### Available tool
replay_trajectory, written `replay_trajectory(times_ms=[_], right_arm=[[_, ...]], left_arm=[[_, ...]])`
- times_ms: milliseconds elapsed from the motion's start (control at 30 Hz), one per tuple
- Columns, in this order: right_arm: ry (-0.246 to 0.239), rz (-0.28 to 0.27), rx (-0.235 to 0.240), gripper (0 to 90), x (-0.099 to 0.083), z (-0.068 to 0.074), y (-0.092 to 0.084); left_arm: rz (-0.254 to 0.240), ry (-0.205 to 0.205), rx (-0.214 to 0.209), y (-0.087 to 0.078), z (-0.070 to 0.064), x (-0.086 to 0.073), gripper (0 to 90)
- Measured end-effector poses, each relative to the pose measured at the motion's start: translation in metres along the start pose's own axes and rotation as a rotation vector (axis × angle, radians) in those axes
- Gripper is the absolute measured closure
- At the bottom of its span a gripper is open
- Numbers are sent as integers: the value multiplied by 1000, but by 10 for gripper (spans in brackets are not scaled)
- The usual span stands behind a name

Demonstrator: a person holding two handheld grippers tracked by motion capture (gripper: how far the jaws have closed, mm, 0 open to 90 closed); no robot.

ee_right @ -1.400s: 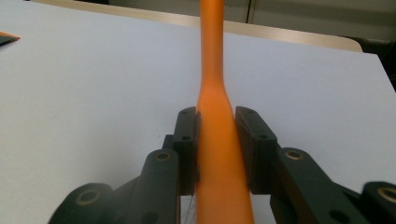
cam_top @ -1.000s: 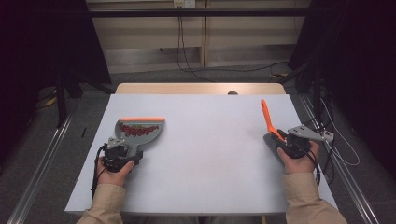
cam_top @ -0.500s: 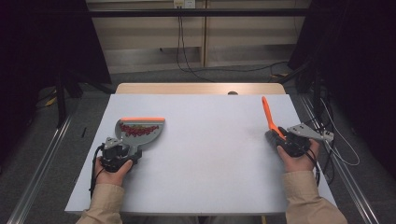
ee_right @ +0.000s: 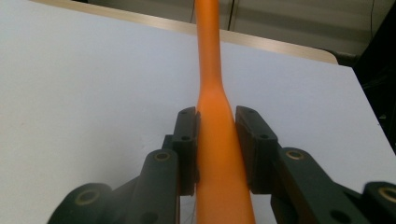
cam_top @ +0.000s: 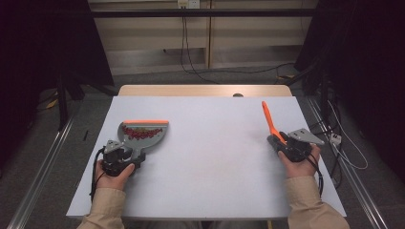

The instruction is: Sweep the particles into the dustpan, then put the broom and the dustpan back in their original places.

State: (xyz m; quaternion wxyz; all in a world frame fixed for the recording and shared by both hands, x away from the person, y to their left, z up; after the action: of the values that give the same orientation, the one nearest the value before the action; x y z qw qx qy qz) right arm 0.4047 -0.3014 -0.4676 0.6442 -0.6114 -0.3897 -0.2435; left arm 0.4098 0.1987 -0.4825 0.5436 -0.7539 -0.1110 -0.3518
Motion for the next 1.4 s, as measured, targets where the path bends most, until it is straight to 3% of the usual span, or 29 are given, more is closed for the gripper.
replay_trajectory(times_ms=[133,400,467,533,633,700,900,1067,1300,1400], right_arm=[[42,-2,30,700,-1,2,0],[79,20,57,682,1,14,4],[68,24,90,660,2,21,7],[106,24,139,660,2,31,11],[81,-1,187,601,6,42,13],[105,-24,230,558,9,46,12],[92,-63,256,464,13,44,7],[70,-83,292,368,14,48,3],[46,-49,344,280,10,56,2],[37,-34,340,233,8,56,2]], left_arm=[[-7,2,-17,-1,-2,1,384],[-30,16,-28,-4,-5,5,331],[-28,17,-27,-4,-5,5,327],[-31,19,-29,-4,-6,6,319],[-40,27,-44,-4,-7,6,284],[-48,37,-55,-5,-8,7,260],[-67,73,-107,-6,-15,9,186],[-91,80,-127,-8,-15,12,142],[-105,103,-158,-9,-18,15,113],[-104,127,-177,-10,-21,15,103]])
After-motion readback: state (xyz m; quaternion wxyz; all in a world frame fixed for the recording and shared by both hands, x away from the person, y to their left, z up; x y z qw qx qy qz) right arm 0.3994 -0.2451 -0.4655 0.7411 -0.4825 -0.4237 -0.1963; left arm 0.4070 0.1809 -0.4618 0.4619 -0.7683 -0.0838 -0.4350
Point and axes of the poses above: each handheld gripper's, and its own axes: y roughly forward along the jaws, x roughly out of its top, z roughly to its left, the point moved 7 cm from there along y, roughly forward along the jaws, and after that the axes turned 9 degrees about z, right-handed, at the moved point
